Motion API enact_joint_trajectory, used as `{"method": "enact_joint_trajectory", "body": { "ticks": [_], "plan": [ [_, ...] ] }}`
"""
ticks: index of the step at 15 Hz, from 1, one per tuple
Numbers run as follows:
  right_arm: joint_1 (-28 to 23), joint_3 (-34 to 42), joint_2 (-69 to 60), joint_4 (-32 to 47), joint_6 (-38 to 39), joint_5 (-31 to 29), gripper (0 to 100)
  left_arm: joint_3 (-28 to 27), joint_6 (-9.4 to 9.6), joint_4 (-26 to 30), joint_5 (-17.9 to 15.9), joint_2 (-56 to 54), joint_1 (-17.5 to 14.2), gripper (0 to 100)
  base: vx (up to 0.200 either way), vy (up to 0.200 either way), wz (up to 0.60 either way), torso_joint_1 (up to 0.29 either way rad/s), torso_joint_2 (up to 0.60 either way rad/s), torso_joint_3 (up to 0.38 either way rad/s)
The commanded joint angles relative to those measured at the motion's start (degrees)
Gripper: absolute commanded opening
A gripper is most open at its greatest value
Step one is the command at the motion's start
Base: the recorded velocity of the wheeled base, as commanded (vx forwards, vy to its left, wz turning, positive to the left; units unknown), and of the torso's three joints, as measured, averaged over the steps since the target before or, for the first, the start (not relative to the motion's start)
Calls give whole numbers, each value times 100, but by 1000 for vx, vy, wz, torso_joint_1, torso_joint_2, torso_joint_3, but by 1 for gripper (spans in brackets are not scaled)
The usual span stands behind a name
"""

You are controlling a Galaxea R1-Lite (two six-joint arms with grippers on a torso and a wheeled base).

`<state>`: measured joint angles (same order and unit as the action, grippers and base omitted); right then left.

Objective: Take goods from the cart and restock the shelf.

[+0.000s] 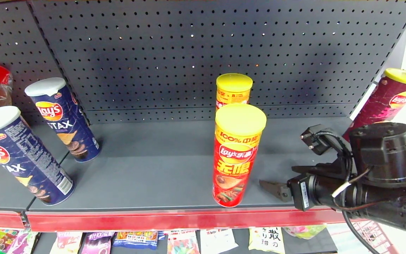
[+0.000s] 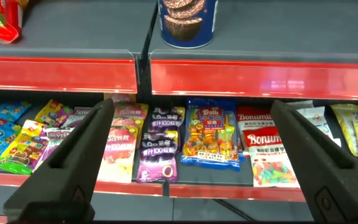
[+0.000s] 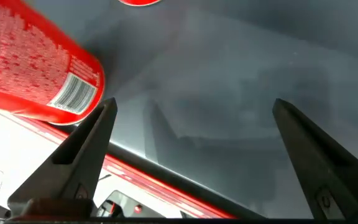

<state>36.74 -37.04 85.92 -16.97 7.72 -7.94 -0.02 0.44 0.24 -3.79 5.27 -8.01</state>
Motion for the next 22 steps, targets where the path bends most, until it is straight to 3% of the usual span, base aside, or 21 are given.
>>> {"method": "enact_joint_trajectory", "body": {
  "ticks": [1, 22],
  "plan": [
    [87, -32, 100, 1, 2, -41, 100, 2, 0, 2, 10, 9, 1, 100, 0, 0, 0, 0, 0, 0],
    [492, -322, 382, 9, 11, -252, 100, -6, 0, 2, 1, 9, 1, 100, 0, 0, 0, 0, 0, 0]
  ]
}}
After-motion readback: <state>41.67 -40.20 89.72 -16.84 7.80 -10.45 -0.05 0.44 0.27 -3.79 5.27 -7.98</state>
